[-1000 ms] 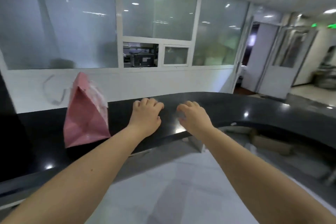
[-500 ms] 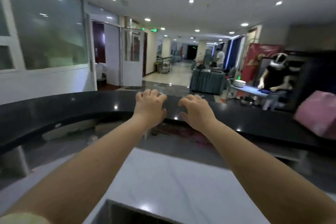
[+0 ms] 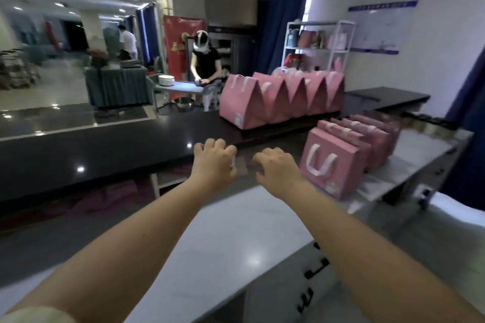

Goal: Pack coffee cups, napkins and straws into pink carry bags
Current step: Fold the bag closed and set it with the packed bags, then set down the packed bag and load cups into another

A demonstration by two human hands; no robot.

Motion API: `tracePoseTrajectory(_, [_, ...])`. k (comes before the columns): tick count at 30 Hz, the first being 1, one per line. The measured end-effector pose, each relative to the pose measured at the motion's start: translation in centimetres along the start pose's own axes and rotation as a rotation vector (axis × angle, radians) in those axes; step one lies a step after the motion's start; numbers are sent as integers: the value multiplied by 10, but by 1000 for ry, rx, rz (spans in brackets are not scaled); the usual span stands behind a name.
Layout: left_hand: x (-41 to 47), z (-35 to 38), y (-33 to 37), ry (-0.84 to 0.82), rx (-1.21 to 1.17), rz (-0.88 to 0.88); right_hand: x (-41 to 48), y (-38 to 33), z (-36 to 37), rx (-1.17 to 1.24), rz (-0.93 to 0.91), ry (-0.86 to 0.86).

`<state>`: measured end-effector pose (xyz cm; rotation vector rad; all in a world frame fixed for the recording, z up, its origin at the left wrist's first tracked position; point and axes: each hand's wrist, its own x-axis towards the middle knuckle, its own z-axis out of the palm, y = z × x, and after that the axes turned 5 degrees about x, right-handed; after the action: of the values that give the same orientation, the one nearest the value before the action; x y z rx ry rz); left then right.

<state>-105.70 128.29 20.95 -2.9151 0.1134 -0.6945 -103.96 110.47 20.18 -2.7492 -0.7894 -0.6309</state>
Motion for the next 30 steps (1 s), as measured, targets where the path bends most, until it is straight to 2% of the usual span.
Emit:
tracePoseTrajectory(6, [76,55,107,-9,-128,194,-32,126,3,-101,276,-74])
tracePoseTrajectory(17, [233,107,263,32,-304,477,-41,298,-13,-285,576,-86])
tracePoseTrajectory(21, [247,122,343,-56,-399,651,-73,349,-15,-356,650,-233])
tracePoseTrajectory(23, [251,125,384,-43,-410,724,-90,376,-19,-376,702,-271])
tracePoseTrajectory(26, [273,118,444,-1,-412,772,-103,427,-36,-371,783,-206])
tracePoseTrajectory(30, [313,113,526,27,-425,753,-114,508,-60,-378,796,-94])
